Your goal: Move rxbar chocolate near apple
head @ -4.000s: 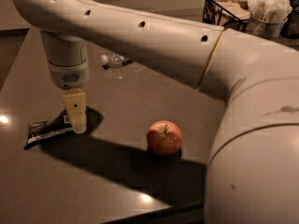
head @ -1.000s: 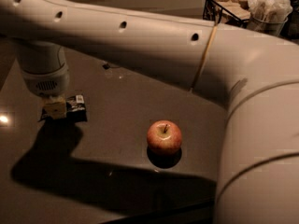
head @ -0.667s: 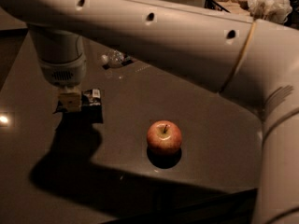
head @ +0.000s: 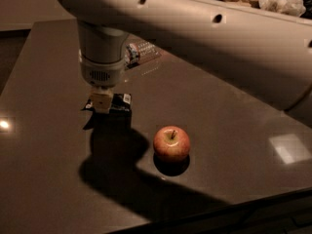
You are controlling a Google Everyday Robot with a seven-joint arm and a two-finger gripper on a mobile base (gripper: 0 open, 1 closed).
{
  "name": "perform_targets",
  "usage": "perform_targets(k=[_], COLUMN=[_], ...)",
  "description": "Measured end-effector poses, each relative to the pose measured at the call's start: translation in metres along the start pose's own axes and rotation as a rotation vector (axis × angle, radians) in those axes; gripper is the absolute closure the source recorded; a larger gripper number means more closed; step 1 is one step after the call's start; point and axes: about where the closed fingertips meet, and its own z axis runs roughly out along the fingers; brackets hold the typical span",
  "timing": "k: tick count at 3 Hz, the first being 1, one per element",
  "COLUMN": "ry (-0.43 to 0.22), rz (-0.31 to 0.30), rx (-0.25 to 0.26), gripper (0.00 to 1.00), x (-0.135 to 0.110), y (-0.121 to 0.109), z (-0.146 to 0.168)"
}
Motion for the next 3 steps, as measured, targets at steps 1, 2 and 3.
perform_targets(k=[1,2,3], ry=[-0.044,-0.077,-0.082], rz=[0.108,0.236,0.300], rx=[-0.004,0.000,0.004], gripper=[1.00,1.00,1.00], x=[0.023,0.047,0.061], y=[0.003,0.012,0.016], z=[0.005,0.011,0.012])
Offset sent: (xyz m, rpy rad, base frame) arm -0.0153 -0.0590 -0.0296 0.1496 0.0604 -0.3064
